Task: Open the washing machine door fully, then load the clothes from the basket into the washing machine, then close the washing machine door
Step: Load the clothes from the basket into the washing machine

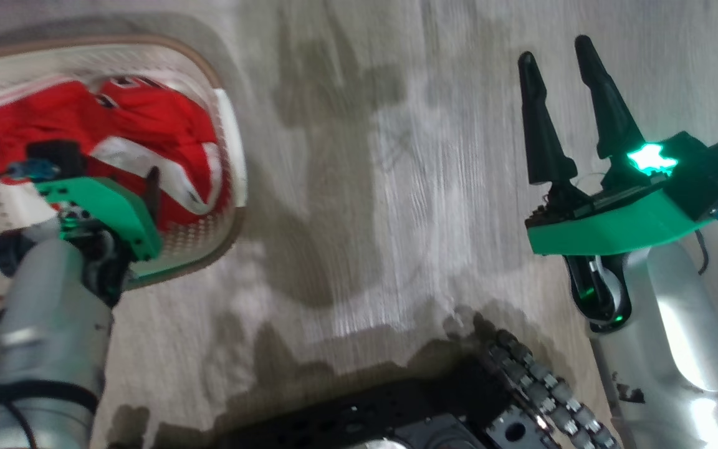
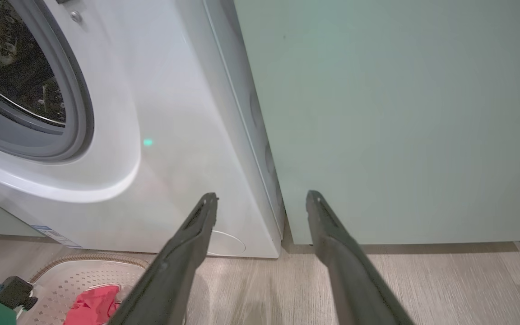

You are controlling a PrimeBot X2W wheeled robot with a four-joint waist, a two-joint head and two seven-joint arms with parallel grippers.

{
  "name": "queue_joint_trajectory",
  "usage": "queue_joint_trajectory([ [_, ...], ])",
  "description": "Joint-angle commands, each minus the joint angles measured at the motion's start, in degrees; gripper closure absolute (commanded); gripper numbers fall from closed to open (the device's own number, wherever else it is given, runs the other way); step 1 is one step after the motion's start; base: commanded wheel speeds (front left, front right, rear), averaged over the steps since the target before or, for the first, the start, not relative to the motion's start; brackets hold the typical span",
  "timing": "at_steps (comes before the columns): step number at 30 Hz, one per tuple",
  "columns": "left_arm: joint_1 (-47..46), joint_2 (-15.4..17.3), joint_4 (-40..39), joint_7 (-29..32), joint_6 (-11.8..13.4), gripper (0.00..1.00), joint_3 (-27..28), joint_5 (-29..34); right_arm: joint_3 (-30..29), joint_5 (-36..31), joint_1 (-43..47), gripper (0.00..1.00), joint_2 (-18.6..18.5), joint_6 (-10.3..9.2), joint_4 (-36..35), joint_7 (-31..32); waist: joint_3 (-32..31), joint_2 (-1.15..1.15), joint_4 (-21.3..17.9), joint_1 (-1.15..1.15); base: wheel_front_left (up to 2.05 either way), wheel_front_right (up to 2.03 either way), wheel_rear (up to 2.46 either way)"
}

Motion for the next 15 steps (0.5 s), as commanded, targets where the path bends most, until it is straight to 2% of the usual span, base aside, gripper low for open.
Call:
queue_joint_trajectory([
  [1,0.2,2.3,0.3,0.0,-0.2,0.00,1.8,-0.6,1.5,0.7,0.8,0.00,0.1,0.00,-2.0,-0.4,3.6,0.00,-2.7,-0.01,0.00,0.00,0.00],
  [15,-8.2,7.5,9.8,1.2,0.4,0.00,3.7,-2.7,3.6,3.0,-0.8,0.00,0.1,0.00,-3.5,-0.4,11.3,0.00,-5.9,-0.01,0.00,0.00,0.00],
])
